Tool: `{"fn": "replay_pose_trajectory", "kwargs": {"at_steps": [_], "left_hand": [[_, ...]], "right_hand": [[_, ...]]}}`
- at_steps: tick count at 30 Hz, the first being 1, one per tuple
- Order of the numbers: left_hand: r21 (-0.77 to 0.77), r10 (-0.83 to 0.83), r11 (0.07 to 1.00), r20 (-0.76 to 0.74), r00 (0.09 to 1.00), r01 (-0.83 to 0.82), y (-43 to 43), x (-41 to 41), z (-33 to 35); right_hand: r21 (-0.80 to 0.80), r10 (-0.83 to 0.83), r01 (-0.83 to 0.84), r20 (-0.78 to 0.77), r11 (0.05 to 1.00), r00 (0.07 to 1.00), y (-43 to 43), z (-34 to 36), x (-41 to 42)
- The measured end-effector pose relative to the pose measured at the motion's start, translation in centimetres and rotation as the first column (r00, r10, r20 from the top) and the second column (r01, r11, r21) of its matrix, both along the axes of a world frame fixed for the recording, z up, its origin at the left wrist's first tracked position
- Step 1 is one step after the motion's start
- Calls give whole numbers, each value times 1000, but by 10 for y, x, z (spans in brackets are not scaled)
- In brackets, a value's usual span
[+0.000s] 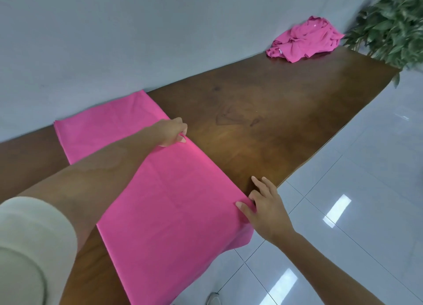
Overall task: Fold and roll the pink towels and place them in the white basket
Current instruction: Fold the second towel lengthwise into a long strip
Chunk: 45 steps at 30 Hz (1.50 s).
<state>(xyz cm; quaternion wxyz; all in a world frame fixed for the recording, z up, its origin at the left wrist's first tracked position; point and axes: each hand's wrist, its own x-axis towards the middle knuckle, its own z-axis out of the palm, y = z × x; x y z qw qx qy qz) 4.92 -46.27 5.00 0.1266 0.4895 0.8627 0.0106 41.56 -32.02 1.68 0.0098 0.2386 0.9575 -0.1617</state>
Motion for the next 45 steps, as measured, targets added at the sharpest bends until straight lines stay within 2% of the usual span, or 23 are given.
{"fn": "replay_pose_trajectory", "kwargs": {"at_steps": [4,7,9,11,14,17,19,22,24,27,33,38,40,43,45], "left_hand": [[-46,70,997,1,998,-69,-9,-1,10],[-53,108,993,-5,994,-108,-19,-3,14],[-57,122,991,-11,992,-123,-25,-2,15],[-73,125,989,-40,991,-128,-31,0,17],[-78,119,989,-82,990,-125,-36,2,23],[-50,159,985,-69,985,-162,-42,3,30],[-18,185,983,-27,982,-185,-48,4,35],[17,192,981,14,981,-192,-58,2,44],[29,173,984,15,985,-174,-63,2,50],[54,161,985,23,987,-162,-70,3,62],[147,136,980,17,991,-137,-95,5,90],[205,86,975,0,996,-84,-130,10,105],[230,80,970,3,997,-79,-145,14,110],[268,33,963,-5,999,-31,-172,15,112],[294,8,956,-9,1000,-5,-192,15,111]], "right_hand": [[137,23,-12,-80,991,996,4,-10,20],[237,65,-11,-223,971,973,8,-21,31],[220,49,15,-286,975,957,8,-24,37],[189,36,19,-284,982,958,6,-24,44],[64,-12,25,-197,998,980,2,-22,56],[-232,-125,93,-131,968,983,-2,-23,67],[-359,-188,134,-117,923,975,-7,-19,73],[-383,-276,218,-103,897,956,-19,-12,78],[-388,-358,278,-153,879,921,-29,-8,80],[-318,-423,347,-212,882,881,-47,1,85],[-77,-348,341,-264,937,900,-89,30,96],[54,-256,281,-278,958,926,-139,47,109],[117,-215,266,-329,957,920,-160,46,112],[295,-90,236,-436,926,896,-183,35,119],[355,-20,200,-451,913,892,-198,30,125]]}}
